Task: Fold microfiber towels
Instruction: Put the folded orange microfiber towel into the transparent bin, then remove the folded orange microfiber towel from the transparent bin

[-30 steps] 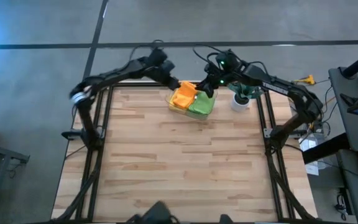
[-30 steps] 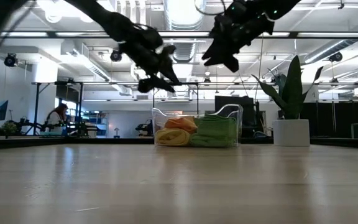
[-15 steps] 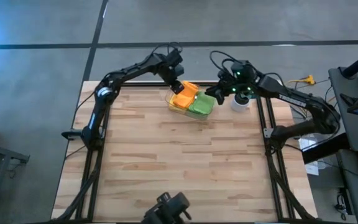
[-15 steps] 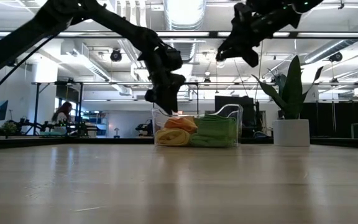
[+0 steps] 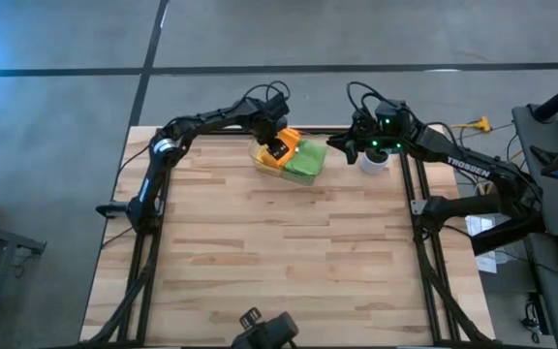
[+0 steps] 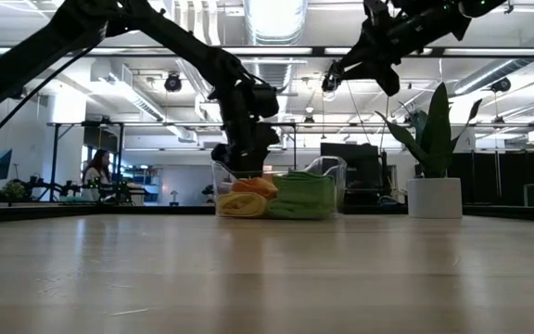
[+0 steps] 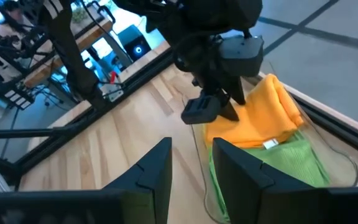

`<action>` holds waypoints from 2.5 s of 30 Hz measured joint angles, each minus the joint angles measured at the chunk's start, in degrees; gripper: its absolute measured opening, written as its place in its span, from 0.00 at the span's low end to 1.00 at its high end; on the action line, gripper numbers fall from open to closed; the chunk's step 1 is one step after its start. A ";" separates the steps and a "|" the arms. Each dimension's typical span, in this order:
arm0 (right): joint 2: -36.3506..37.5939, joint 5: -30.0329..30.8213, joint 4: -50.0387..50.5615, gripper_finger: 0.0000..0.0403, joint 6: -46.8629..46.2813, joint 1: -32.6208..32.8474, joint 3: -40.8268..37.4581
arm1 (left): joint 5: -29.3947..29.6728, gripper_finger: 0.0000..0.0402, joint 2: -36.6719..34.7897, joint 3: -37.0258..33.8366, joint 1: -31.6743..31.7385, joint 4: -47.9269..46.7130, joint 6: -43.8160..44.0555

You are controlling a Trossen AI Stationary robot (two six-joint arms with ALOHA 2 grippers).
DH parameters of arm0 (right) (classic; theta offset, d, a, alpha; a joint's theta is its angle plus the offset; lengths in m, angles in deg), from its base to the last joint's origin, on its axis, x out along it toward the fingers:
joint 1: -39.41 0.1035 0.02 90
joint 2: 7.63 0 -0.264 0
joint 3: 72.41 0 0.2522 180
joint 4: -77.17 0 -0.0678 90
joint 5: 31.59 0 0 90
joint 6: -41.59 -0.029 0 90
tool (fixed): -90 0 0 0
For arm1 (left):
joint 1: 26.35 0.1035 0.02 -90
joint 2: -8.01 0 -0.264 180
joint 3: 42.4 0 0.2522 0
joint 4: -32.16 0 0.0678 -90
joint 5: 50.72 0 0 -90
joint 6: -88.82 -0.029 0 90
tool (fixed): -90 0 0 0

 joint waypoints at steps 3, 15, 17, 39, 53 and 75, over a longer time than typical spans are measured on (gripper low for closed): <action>-0.10 -0.01 -0.19 0.28 -0.66 0.10 0.01 | -0.04 0.45 -0.08 -0.40 -0.04 -1.17 0.96; -0.46 -0.09 -1.98 0.27 -0.44 1.01 -0.21 | -2.44 0.45 -0.84 -3.38 -4.04 -6.19 2.26; -1.16 -0.09 -2.03 0.27 -0.46 1.02 -0.26 | -2.63 0.45 -1.51 -2.68 -4.04 -6.14 2.36; -31.93 -0.28 -19.19 0.32 21.43 5.20 7.85 | 0.64 0.45 -20.53 -22.84 4.06 0.56 0.87; -51.46 -0.52 6.51 0.32 34.68 2.17 38.21 | -8.88 0.45 -22.63 -32.51 0.09 4.16 8.62; -62.89 2.25 14.06 0.29 38.81 2.73 51.15 | -0.34 0.45 -51.17 -34.63 3.02 4.45 10.22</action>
